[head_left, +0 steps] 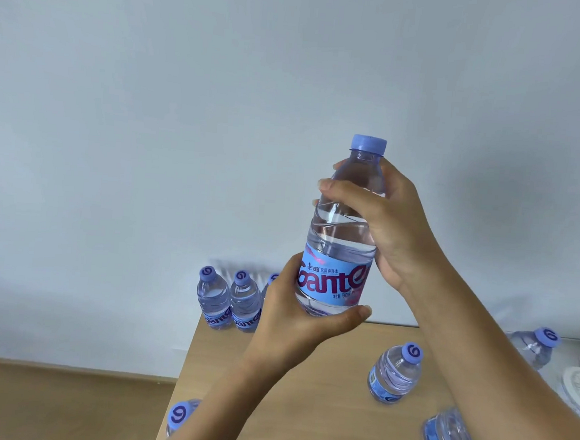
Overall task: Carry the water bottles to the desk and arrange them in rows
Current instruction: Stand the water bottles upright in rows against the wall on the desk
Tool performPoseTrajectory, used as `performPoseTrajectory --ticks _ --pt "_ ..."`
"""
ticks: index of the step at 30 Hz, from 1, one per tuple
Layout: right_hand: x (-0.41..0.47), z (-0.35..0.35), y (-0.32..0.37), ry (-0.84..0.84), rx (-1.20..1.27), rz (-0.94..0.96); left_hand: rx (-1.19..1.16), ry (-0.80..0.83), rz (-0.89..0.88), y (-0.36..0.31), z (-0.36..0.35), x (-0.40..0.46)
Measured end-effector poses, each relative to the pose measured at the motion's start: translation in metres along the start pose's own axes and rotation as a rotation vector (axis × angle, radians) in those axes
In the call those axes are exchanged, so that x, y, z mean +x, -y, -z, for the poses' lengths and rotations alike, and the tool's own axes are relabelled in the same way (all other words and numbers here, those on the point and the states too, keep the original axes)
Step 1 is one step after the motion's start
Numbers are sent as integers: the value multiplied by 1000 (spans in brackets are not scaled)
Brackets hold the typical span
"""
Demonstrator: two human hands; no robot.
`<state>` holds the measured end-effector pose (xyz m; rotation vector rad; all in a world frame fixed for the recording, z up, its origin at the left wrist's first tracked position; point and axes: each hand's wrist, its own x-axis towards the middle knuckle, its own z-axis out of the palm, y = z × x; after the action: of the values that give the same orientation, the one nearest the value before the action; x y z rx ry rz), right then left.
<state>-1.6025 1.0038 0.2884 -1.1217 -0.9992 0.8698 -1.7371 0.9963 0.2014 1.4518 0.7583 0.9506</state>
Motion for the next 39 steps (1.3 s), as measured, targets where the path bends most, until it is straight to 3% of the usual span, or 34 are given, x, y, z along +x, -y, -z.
performPoseTrajectory --ticks 9,21,39 --pt "4 6 8 135 103 -33 -155 183 97 -5 8 1" --pt "11 9 4 207 80 -61 -84 223 101 -5 14 5" --pt "-1 12 -32 194 -271 -157 -88 274 238 33 25 -2"
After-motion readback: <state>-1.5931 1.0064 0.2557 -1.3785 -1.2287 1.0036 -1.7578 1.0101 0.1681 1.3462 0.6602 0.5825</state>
